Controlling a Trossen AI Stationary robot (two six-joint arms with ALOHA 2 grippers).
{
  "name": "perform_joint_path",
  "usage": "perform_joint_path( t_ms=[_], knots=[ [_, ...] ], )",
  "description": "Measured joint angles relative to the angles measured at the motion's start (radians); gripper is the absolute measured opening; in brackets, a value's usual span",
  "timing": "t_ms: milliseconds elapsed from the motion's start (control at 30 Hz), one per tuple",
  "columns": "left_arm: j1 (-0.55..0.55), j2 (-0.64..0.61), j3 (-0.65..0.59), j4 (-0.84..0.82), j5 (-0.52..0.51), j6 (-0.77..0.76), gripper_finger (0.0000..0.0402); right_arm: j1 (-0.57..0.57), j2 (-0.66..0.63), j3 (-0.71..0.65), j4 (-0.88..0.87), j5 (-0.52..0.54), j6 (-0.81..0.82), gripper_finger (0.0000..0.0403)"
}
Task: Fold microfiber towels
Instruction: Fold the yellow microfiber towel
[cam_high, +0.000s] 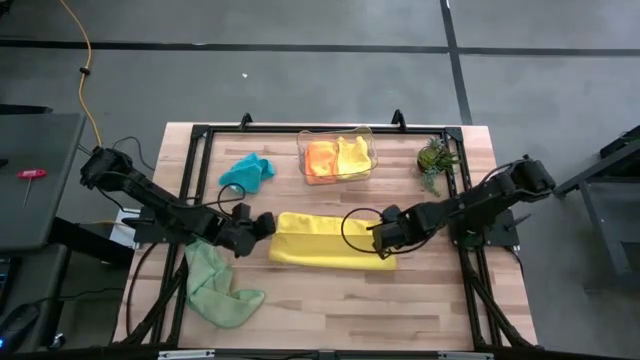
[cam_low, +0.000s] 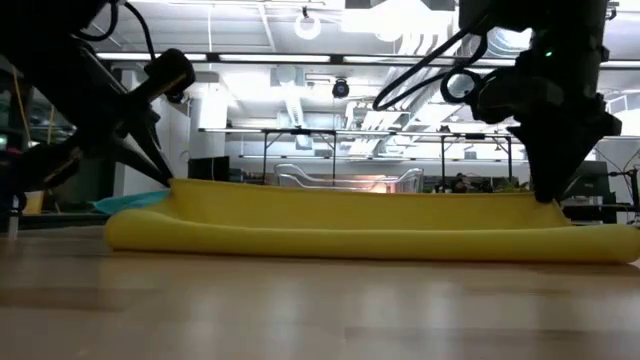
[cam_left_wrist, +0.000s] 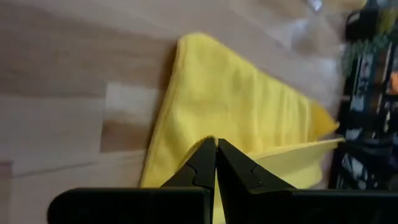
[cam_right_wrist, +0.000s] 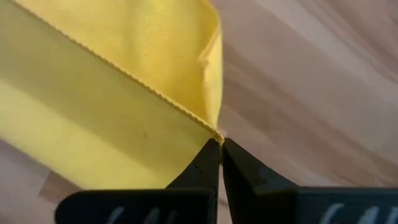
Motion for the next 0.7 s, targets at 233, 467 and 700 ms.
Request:
perform_joint_path(
  t_ms=[233,467,700],
  knots=[
    [0.068,0.000,0.000,0.011,-0.019,0.098,0.0000,-0.040,0.000,-0.003,-0.006,0.007,0.009,0.0000],
    [0.117,0.000,0.000,0.012,-0.014,0.183,0.0000,-0.045,0.000,-0.003,-0.017,0.017,0.114,0.0000],
    [0.125,0.000,0.000,0.013,-0.012,0.245,0.0000,-0.044,0.000,-0.003,-0.017,0.023,0.156,0.0000]
  ],
)
